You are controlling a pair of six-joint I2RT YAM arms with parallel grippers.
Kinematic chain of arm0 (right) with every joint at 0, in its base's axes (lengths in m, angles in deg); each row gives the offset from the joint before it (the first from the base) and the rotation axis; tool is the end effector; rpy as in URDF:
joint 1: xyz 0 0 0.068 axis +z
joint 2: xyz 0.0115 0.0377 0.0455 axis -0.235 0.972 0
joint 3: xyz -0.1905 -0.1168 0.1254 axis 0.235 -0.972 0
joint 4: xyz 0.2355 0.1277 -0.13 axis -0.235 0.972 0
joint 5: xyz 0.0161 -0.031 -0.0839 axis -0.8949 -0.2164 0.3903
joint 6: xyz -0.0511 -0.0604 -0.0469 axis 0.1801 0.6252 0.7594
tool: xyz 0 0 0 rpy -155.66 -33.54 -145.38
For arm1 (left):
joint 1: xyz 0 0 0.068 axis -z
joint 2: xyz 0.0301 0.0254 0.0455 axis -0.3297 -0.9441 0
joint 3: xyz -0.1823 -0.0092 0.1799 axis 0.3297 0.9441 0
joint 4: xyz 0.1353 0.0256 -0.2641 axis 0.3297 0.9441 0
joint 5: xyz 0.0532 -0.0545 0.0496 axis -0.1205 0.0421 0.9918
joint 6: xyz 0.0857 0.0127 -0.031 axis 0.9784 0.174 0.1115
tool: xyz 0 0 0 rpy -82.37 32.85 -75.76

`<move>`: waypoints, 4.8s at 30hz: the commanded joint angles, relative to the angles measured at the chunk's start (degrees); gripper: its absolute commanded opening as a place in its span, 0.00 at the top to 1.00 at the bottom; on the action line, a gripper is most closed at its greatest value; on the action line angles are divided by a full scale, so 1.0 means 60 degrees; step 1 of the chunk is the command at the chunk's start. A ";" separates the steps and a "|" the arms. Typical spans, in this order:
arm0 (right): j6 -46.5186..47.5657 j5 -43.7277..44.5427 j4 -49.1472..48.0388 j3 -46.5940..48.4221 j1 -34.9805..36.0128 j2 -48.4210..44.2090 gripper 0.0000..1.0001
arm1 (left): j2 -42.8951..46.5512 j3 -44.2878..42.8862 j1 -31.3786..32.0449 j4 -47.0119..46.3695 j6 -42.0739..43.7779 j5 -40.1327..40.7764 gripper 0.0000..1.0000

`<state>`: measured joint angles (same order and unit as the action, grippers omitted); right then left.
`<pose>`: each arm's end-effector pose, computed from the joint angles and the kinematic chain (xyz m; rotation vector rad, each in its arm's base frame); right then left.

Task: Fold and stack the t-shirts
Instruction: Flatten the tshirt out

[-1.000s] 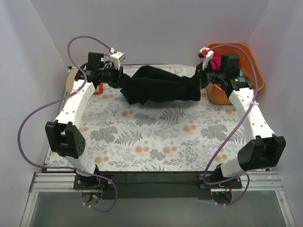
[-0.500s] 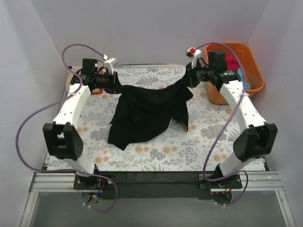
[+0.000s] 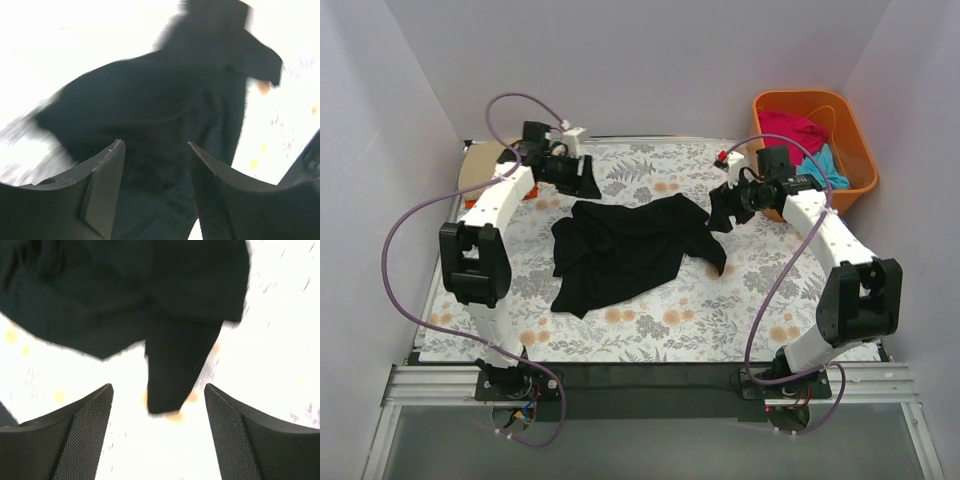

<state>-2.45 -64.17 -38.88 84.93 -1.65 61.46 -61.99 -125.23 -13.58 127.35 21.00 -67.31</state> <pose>0.3929 0.1250 0.2314 -0.8453 2.2247 0.5772 0.4578 -0.0968 0.2186 -0.3379 2.5885 -1.1019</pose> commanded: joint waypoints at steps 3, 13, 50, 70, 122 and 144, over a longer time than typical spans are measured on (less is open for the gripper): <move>0.0938 0.0488 -0.0025 -0.1175 0.0177 -0.0303 0.34 | -0.0018 0.0069 0.2100 -0.0293 0.1256 0.0487 0.50; 0.0162 0.0971 -0.1036 -0.1805 0.0587 0.1045 0.31 | -0.0942 0.0654 0.3903 -0.1319 0.3059 0.3035 0.46; -0.0965 -0.4022 -0.0259 0.3042 0.2637 0.1777 0.99 | 0.1924 0.1559 -0.1223 -0.1554 0.0861 -0.4050 0.57; -0.2255 -0.5691 -0.0523 0.4684 0.3283 0.3302 0.99 | 0.8136 0.7812 0.1296 -0.4150 1.3181 -0.1841 0.31; -0.2827 -0.4218 -0.1490 0.6536 0.4103 0.3884 0.99 | 0.8067 0.7519 0.2863 -0.6184 0.5647 0.0474 1.00; -0.3968 -0.1814 -0.4914 -0.0794 0.3500 0.1236 0.07 | 0.2485 0.1211 -0.0828 -0.8584 -0.5040 0.1117 1.00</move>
<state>-22.25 -75.44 -56.91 82.06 14.33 71.17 -47.06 -115.51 -18.70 78.70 -6.65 -63.81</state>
